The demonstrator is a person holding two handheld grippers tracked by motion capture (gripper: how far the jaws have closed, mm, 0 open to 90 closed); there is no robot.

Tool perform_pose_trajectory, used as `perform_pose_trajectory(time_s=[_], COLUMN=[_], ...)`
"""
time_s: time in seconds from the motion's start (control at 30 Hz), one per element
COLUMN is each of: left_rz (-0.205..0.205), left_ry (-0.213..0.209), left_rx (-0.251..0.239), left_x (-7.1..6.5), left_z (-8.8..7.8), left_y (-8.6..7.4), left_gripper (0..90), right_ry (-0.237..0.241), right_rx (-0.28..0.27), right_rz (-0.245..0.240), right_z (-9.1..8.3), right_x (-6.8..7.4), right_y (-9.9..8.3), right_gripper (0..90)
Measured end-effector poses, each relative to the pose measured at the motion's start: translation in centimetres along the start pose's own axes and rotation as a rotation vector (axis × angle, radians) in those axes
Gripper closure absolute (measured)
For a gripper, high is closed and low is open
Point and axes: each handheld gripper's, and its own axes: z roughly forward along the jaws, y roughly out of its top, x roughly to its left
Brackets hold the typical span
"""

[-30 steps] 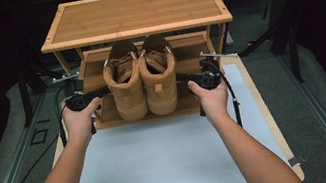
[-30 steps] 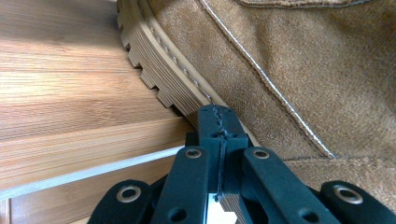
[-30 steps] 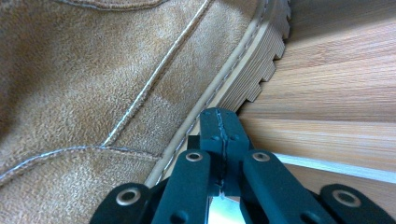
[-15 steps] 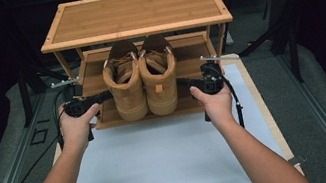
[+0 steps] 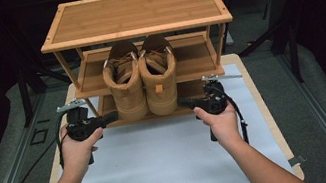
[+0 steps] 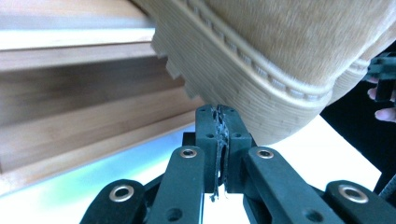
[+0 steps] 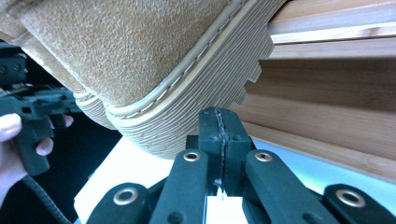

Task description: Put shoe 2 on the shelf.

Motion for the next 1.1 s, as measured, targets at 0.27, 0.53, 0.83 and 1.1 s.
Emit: perform_pose_trajectory(time_s=[0.27,0.53,0.83,1.1], left_rz=[-0.010,-0.055,-0.035,-0.050], left_ry=[0.017,-0.022,-0.008,0.009], left_rx=[0.009,-0.011,-0.043,-0.054], left_x=[-0.5,-0.5,-1.1,-0.4], left_z=[0.0,-0.5,-1.2,-0.6], left_y=[0.4,1.1,2.6,3.8], left_gripper=[90.0,90.0,90.0,90.0], right_ry=[-0.014,-0.006,0.006,-0.007], right_rx=[-0.006,-0.029,-0.063,-0.071], right_rz=[0.006,0.026,0.018,0.019], right_z=[0.1,-0.2,-0.9,-0.2], right_x=[0.3,0.8,1.6,1.6], right_y=[-0.2,0.4,1.8,2.9], right_gripper=[90.0,90.0,90.0,90.0])
